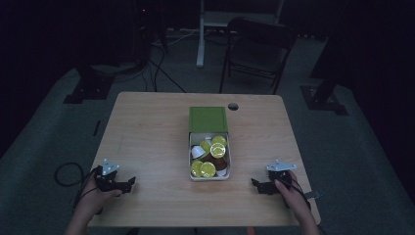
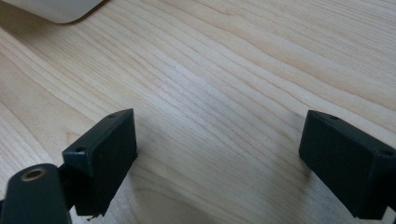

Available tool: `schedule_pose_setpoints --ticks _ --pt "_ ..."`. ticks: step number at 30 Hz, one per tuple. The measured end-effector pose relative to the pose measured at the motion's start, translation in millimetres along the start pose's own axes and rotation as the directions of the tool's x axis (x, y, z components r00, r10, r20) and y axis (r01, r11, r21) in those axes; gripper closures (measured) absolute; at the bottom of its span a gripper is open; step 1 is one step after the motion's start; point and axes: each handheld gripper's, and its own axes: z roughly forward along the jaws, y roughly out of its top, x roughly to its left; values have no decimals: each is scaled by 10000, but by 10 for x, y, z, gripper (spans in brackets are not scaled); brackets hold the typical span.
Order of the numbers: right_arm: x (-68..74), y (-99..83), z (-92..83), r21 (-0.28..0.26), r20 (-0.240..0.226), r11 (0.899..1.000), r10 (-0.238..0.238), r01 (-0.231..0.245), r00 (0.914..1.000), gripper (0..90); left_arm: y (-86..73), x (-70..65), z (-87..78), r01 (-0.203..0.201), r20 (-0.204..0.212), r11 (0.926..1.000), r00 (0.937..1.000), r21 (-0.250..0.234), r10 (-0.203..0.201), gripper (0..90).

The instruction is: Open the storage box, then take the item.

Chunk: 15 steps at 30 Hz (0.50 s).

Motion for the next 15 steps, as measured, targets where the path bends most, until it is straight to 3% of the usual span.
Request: schedule_pose_setpoints --ticks 15 --pt "1 -1 0 2 18 10000 19 -19 10000 108 188 -317 -98 -946 813 9951 9920 -273 966 86"
